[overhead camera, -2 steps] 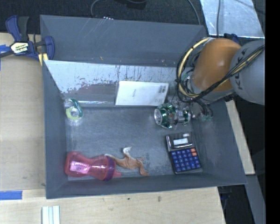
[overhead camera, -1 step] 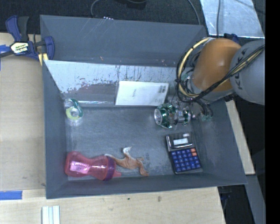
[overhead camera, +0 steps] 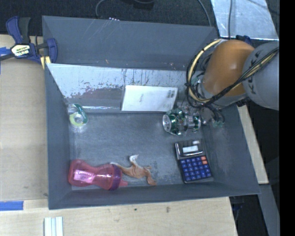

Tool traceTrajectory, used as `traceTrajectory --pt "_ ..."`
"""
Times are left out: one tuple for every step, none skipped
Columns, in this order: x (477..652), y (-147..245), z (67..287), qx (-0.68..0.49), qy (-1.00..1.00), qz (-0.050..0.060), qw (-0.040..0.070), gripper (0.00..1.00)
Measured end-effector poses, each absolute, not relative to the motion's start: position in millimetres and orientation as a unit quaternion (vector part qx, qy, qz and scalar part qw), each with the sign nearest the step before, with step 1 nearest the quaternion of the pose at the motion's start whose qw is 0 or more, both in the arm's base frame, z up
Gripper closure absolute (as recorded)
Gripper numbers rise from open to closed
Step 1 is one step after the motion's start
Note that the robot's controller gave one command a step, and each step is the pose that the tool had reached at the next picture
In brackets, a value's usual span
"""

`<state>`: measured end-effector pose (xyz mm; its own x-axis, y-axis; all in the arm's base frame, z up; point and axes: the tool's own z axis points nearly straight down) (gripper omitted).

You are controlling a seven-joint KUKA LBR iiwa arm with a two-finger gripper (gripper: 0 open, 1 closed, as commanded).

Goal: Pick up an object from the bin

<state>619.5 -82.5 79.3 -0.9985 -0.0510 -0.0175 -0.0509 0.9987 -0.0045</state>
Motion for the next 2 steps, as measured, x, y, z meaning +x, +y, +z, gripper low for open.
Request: traceTrajectory --pt "618.0 -82.7 89.0 -0.025 1.000 -0.002 0.006 1.00" --pt "618.9 -82.8 106.1 -0.025 1.000 -0.002 0.008 1.00"
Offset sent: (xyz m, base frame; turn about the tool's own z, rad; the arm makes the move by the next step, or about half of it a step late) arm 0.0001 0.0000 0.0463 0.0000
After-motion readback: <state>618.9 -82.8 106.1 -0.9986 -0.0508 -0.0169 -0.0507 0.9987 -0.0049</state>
